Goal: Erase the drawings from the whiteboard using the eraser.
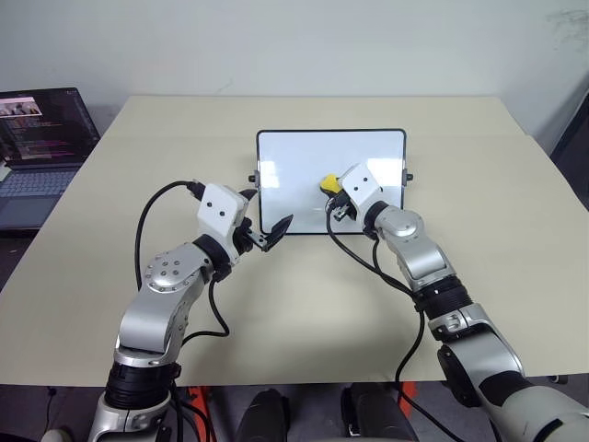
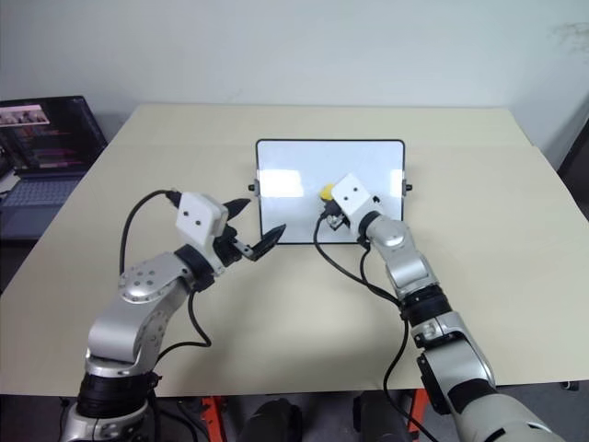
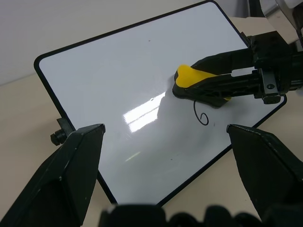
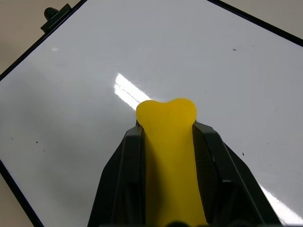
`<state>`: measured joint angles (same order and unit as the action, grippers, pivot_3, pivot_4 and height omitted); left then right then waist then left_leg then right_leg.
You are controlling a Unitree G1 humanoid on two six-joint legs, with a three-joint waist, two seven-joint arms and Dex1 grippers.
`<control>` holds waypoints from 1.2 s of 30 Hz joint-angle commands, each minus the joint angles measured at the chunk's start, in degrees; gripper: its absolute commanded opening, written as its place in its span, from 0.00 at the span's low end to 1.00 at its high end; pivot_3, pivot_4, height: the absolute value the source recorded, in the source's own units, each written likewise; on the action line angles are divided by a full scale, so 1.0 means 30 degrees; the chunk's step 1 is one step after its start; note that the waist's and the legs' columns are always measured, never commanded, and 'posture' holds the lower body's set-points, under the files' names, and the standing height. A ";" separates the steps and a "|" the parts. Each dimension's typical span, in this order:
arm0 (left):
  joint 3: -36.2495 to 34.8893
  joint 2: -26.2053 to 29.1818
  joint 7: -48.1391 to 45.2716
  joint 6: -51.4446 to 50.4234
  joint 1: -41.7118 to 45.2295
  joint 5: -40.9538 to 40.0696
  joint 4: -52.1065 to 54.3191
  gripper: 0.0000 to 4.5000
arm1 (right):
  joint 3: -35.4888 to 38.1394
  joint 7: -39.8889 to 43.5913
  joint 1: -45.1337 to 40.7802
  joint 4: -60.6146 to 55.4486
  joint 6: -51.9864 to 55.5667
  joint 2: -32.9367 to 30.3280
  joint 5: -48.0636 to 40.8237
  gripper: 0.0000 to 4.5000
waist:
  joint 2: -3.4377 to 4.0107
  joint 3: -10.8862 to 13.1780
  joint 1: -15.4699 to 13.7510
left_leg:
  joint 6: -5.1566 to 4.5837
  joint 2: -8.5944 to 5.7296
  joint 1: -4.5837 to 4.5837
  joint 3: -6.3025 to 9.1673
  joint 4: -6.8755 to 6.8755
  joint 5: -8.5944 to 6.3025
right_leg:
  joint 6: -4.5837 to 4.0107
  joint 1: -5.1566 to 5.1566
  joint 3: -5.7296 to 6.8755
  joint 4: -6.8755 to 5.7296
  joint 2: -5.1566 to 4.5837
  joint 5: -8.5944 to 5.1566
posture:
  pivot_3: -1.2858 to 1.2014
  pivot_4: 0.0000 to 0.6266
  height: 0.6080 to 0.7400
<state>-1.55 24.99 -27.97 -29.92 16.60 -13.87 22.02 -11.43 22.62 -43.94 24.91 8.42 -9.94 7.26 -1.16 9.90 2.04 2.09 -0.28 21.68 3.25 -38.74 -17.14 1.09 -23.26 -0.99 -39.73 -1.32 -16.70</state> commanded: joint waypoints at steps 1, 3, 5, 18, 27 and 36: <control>-0.0309 0.0125 0.0074 0.0147 0.0421 -0.0166 0.0419 1.00 | 0.0125 0.0162 -0.0231 -0.0284 0.0508 -0.0021 -0.0068 0.24 | 0.0000 0.0000 -0.0002 | 0.0000 0.0000 0.0000 0.0001 0.0000 0.0000 | 0.0000 0.0000 0.0001 0.0000 0.0000 0.0000 | 0.52 0.24 1.00; -0.0268 0.0111 0.0018 0.0219 0.0480 -0.0164 0.0294 1.00 | 0.0420 0.0154 -0.0488 -0.0927 0.0943 -0.0010 -0.0314 0.24 | 0.0000 0.0000 -0.0008 | 0.0000 0.0000 0.0001 0.0000 0.0000 0.0000 | 0.0000 0.0000 0.0000 -0.0001 0.0000 0.0000 | 0.52 0.24 1.00; -0.0188 0.0121 -0.0074 0.0267 0.0563 -0.0147 0.0181 1.00 | 0.0749 0.0274 -0.0665 -0.2001 0.1655 -0.0091 -0.0626 0.24 | 0.0002 0.0003 -0.0025 | 0.0000 0.0000 0.0004 0.0002 0.0000 0.0000 | 0.0000 0.0000 0.0001 0.0001 0.0000 0.0000 | 0.52 0.24 1.00; 0.0298 0.0026 -0.0927 0.0653 0.1435 -0.0179 -0.0919 1.00 | 0.1929 0.2362 0.0352 -0.8485 0.8673 -0.1900 -0.3058 0.24 | 0.0004 0.0004 -0.0110 | 0.0000 0.0000 0.0072 0.0033 0.0028 -0.0003 | 0.0000 -0.0015 0.0031 0.0108 -0.0003 0.0000 | 0.52 0.24 1.00; 0.0543 0.0011 -0.1358 0.0575 0.1651 -0.0255 -0.1157 1.00 | 0.1789 0.2029 0.2373 -1.0621 1.1104 -0.2117 -0.3707 0.24 | 0.0003 0.0006 -0.0072 | -0.0003 -0.0002 0.0070 0.0027 0.0031 -0.0004 | 0.0000 -0.0016 0.0023 0.0102 -0.0002 0.0000 | 0.52 0.24 1.00; 0.0490 0.0142 -0.1679 0.0518 0.1816 -0.0266 -0.1274 1.00 | 0.1594 0.1797 0.2629 -1.0487 1.1101 -0.2248 -0.3717 0.24 | 0.0003 0.0005 -0.0084 | -0.0002 -0.0006 0.0070 0.0029 0.0028 -0.0003 | 0.0001 -0.0016 0.0026 0.0105 -0.0002 0.0000 | 0.52 0.24 1.00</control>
<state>-0.16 24.99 -32.75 -29.34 21.00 -14.17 17.30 -6.82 28.34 -35.83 -4.59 42.13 -16.35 -3.53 -1.15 9.91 1.79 2.08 -0.30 21.89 3.34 -38.66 -17.15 1.10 -23.30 -0.90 -39.41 -1.32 -16.70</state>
